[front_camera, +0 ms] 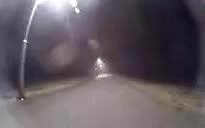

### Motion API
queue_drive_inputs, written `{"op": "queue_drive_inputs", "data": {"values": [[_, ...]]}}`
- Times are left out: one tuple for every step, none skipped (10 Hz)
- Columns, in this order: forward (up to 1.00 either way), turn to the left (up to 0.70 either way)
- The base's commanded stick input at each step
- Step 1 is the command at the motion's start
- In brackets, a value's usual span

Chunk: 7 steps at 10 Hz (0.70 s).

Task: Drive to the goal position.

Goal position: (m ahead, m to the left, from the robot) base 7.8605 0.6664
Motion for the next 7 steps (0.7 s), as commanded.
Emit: {"op": "queue_drive_inputs", "data": {"values": [[1.00,0.09],[1.00,0.09],[1.00,0.09],[1.00,0.05],[1.00,0.05],[1.00,0.05],[1.00,0.05]]}}
